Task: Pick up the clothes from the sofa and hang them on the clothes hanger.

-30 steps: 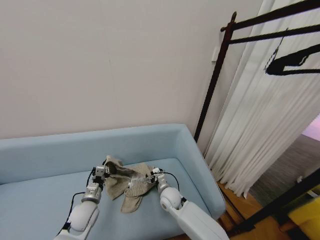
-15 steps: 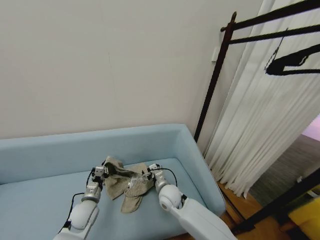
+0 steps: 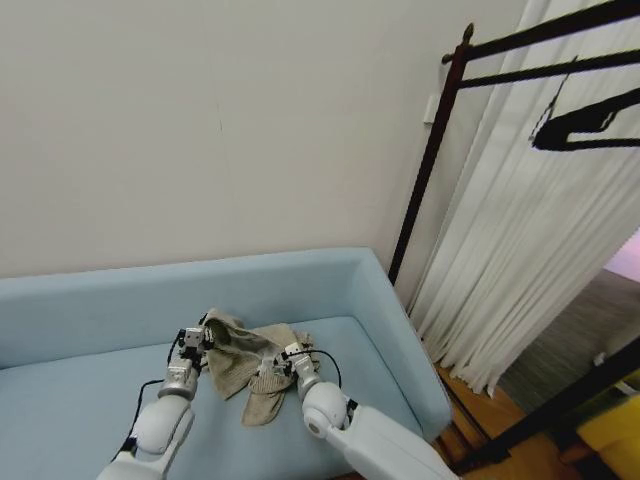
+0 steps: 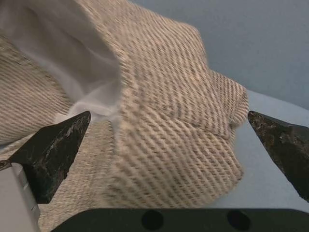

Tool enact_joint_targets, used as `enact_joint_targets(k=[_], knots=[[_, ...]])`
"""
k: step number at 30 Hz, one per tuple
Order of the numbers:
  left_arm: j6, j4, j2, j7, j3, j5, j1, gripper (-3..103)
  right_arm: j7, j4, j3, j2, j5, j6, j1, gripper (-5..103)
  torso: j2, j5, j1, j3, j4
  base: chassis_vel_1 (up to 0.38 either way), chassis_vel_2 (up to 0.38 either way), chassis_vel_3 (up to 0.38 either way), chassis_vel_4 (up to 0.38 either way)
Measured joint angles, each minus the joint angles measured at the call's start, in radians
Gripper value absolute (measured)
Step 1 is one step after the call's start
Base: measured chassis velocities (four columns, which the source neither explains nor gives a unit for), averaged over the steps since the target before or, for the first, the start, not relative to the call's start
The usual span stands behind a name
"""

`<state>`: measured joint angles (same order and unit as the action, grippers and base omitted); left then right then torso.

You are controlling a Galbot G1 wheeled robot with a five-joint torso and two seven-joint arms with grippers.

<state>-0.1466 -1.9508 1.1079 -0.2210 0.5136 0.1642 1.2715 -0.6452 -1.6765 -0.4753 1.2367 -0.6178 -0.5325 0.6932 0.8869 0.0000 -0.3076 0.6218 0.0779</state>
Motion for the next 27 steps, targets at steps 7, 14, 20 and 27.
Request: enact_joint_targets(k=[7, 14, 20, 27], knots=[[0.0, -0.026, 0.0, 0.002, 0.008, 0.0, 0.01, 2, -0.051, 0.048, 0.039, 0.016, 0.028, 0.013, 0.007, 100, 0.0, 0.0001, 0.0, 0.0, 0.0, 0.0, 0.0, 0.0, 0.0], [-0.001, -0.034, 0.0, 0.003, 0.017, 0.0, 0.01, 2, -0.074, 0.031, 0.048, -0.015, 0.03, 0.013, 0.013, 100, 0.0, 0.0, 0.0, 0.0, 0.0, 0.0, 0.0, 0.0, 0.0], [-0.003, -0.044, 0.004, 0.003, 0.018, 0.0, 0.011, 2, -0.061, 0.035, 0.057, -0.021, 0.031, 0.024, 0.02, 93, 0.0, 0.0001, 0.0, 0.0, 0.0001, 0.0, 0.0, 0.0, 0.0], [-0.005, -0.044, 0.007, 0.004, 0.004, -0.003, 0.011, 2, -0.053, 0.054, 0.031, 0.018, 0.031, 0.036, 0.012, 79, 0.0, 0.0, 0.0, 0.0, -0.0001, 0.0, 0.0, 0.0, 0.0]])
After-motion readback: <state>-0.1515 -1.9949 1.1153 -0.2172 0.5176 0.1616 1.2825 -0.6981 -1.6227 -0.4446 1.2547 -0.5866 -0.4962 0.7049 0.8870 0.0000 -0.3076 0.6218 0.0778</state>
